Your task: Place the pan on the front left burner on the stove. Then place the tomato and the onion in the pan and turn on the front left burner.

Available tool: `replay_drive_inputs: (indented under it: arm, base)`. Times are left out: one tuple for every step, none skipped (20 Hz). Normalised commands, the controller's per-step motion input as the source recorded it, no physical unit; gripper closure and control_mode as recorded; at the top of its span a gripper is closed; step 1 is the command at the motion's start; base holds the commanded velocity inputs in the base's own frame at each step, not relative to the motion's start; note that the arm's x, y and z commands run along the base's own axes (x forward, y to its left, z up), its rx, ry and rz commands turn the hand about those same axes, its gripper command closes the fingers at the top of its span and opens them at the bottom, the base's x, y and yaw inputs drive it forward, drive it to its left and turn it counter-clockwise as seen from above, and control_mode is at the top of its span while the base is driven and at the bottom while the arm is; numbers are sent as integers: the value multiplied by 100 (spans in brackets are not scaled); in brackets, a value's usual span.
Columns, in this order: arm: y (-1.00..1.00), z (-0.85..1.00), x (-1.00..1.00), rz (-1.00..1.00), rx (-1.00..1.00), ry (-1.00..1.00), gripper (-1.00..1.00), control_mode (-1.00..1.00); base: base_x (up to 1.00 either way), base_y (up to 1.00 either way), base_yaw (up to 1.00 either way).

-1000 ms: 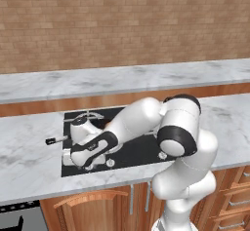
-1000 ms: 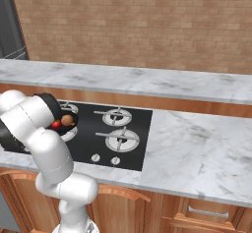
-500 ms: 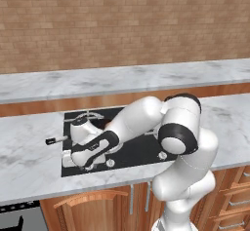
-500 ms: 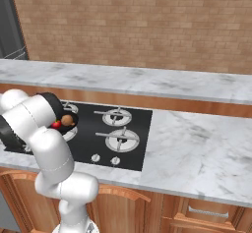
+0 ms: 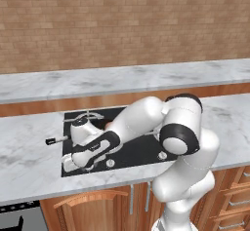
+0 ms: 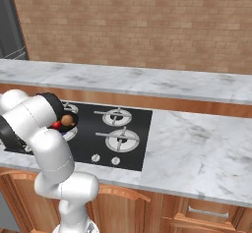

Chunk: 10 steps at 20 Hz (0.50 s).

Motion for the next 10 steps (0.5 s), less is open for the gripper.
replay_drive_inputs:
  arm:
    - [0, -5, 4, 37, 0, 0, 100, -100]
    - [-1, -7, 5, 40, 0, 0, 100, -100]
    - [-1, -8, 4, 41, 0, 0, 100, -100]
    - [-1, -8, 1, 44, 0, 0, 100, -100]
    - [-1, -9, 1, 46, 0, 0, 100, -100]
    - [-2, -8, 1, 47, 0, 0, 100, -100]
    - [-2, -7, 1, 48, 0, 0, 100, -100]
    - [-2, -5, 7, 48, 0, 0, 100, -100]
    - [-1, -4, 13, 48, 0, 0, 100, -100]
    - [-3, -3, 14, 48, 1, 0, 100, -100]
  base:
    - [0, 0, 0]
    - [0, 0, 0]
    - [0, 0, 0]
    - [0, 0, 0]
    - [0, 0, 0]
    - [0, 0, 0]
    - [0, 0, 0]
    - [0, 0, 0]
    - [0, 0, 0]
    - [0, 0, 0]
